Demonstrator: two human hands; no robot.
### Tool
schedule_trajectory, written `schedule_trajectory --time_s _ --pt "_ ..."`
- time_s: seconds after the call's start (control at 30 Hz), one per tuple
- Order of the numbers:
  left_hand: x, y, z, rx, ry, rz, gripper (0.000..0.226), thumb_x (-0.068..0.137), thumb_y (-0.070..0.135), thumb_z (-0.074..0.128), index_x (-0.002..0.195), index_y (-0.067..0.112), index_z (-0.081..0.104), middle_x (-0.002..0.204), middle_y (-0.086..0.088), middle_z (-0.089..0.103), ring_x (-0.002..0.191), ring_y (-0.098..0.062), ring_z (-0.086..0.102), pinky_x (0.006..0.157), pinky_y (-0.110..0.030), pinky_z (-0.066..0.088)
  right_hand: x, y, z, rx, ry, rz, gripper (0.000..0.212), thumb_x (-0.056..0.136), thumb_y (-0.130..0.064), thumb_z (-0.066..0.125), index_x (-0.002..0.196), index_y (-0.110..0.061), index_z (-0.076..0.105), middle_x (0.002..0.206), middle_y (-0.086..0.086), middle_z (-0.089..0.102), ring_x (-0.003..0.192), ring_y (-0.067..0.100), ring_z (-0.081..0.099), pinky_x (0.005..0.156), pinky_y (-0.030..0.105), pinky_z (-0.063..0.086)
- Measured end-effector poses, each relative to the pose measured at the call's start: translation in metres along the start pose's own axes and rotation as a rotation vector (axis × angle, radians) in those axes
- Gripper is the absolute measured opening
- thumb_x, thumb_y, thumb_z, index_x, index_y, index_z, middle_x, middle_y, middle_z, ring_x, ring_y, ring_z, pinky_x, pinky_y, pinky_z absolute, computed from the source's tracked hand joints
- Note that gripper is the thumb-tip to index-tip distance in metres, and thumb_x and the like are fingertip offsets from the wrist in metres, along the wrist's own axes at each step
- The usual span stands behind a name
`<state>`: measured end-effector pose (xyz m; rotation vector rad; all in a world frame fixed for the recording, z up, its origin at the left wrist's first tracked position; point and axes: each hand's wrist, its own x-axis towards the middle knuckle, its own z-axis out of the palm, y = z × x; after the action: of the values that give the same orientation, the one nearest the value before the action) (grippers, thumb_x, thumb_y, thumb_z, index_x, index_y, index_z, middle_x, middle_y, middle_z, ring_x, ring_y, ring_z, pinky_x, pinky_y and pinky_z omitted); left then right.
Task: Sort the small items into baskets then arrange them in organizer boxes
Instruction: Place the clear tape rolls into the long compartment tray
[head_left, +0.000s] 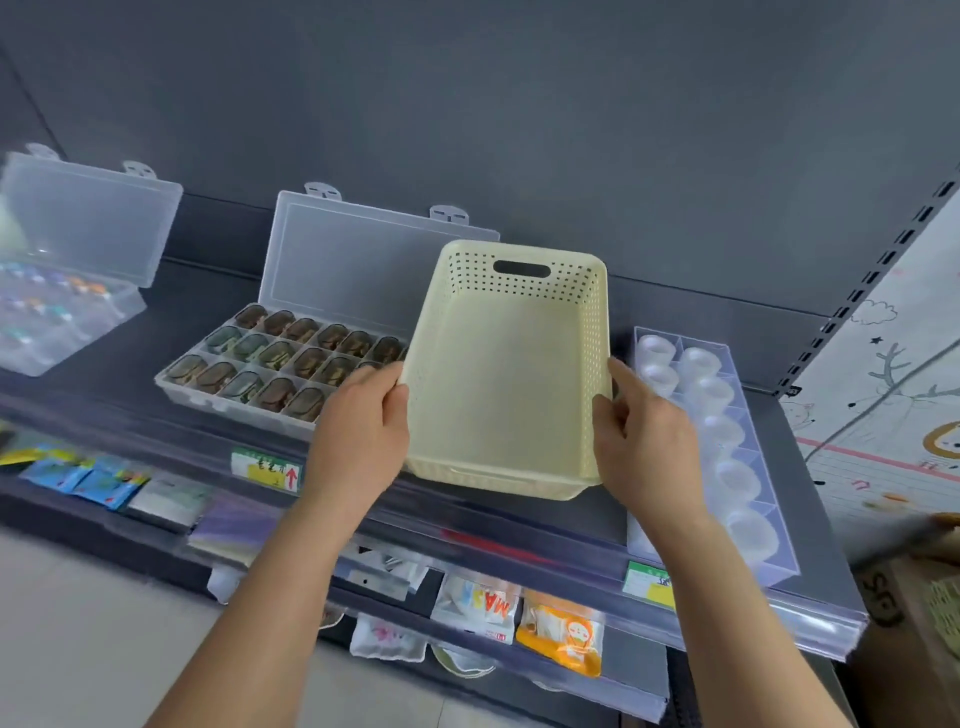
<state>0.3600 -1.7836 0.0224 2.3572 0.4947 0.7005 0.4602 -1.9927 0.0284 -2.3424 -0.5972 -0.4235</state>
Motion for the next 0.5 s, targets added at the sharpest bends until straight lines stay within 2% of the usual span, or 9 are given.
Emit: schedule_trajectory --time_s 0.17,0.27,0.33,0.5 --pt "-0.032 -0.022 -0.042 0.017 0.122 -0.128 0.032 0.1 0.013 0.043 0.125 0.019 0.062 0.106 0.001 0.061 0.081 -0.009 0.054 0.064 -0.016 0.037 -0.005 -0.043 0.015 0.051 -0.062 -0.142 0.017 0.084 -0.006 0.046 0.082 -0.023 0.044 0.051 -0.004 0.033 0.051 0.025 0.032 0.049 0.035 0.032" --pt "-0.046 -0.038 -0.07 0.018 0.205 -0.205 0.029 0.099 0.011 0.043 0.117 0.018 0.065 0.099 -0.002 0.062 0.088 -0.016 0.055 0.072 -0.028 0.045 -0.007 -0.072 0.031 0.09 -0.131 -0.23 0.018 0.086 -0.004 0.045 0.083 -0.022 0.041 0.052 -0.006 0.033 0.046 0.015 0.032 0.046 0.029 0.024" --pt "-0.053 -0.052 -0.089 0.036 0.25 -0.253 0.028 0.098 0.012 0.043 0.115 0.016 0.066 0.097 -0.004 0.062 0.09 -0.018 0.055 0.075 -0.035 0.047 -0.006 -0.092 0.047 0.104 -0.168 -0.266 0.011 0.087 -0.005 0.044 0.083 -0.015 0.043 0.053 -0.004 0.036 0.047 0.019 0.034 0.048 0.029 0.027" --pt "-0.063 -0.102 -0.139 0.072 0.327 -0.354 0.029 0.098 0.013 0.044 0.117 0.019 0.065 0.1 -0.002 0.064 0.09 -0.016 0.056 0.069 -0.023 0.04 -0.005 -0.153 0.093 0.163 -0.239 -0.366 0.008 0.087 -0.004 0.046 0.085 -0.012 0.049 0.052 -0.005 0.034 0.046 0.018 0.032 0.048 0.029 0.032"
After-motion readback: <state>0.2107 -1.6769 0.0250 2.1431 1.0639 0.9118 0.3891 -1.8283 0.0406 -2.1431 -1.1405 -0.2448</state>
